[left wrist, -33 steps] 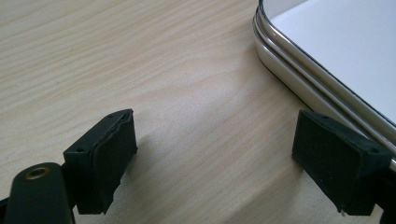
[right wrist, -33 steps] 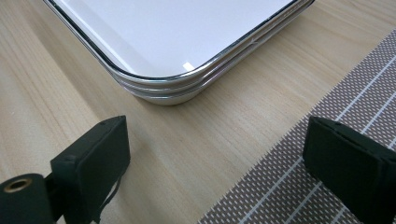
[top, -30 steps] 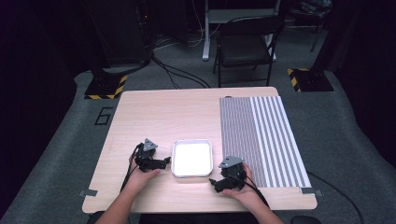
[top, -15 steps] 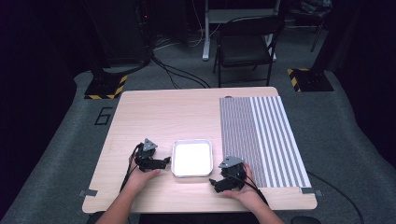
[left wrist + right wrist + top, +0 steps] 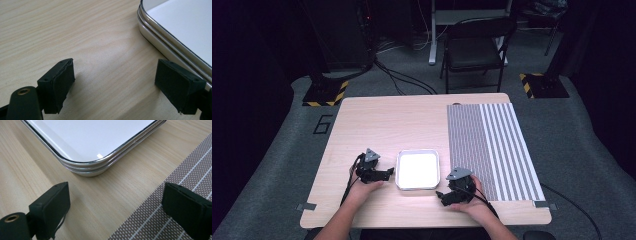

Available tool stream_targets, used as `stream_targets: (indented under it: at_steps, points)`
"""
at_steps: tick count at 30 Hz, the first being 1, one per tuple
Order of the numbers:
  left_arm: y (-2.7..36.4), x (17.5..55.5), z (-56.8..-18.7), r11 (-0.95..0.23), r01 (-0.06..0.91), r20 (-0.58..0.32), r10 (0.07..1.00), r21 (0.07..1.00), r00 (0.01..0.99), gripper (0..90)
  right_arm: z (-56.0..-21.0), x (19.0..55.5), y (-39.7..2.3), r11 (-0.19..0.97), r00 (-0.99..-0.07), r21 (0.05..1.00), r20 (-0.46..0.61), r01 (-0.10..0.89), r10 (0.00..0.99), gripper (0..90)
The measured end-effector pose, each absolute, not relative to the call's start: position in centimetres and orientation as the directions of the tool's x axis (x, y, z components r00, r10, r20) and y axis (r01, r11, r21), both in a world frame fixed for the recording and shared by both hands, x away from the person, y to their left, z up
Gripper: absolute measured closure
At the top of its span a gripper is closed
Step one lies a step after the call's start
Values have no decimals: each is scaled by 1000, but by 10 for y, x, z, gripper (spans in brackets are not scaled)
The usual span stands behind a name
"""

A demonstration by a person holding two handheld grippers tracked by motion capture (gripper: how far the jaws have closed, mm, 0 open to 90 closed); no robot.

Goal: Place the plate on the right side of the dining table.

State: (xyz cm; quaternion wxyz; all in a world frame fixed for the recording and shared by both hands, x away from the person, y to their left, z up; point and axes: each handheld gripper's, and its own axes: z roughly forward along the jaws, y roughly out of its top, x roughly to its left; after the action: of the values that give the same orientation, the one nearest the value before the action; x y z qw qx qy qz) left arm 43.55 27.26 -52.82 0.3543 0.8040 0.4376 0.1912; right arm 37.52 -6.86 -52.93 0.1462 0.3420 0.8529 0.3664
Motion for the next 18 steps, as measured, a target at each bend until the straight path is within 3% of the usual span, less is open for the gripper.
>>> stream_targets:
  at_steps: [4,5,8,14,18]
  points:
    - [273,435,-528,-364,574,-1,844,734,536,165,-529,375,-69,492,-718,727,2,479,696,105]
    - [273,435,-527,-355,577,-1,851,735,525,193,-527,374,-71,491,-714,728,-2,479,700,154]
    - [274,435,-525,-325,597,-24,866,733,500,236,-526,373,-71,483,-710,724,14,493,704,167]
    - [280,431,-514,-277,647,-78,882,710,464,324,-515,367,-76,470,-706,732,21,494,708,286]
    - [281,429,-509,-253,645,-108,879,721,465,326,-510,365,-79,445,-690,738,39,508,723,289]
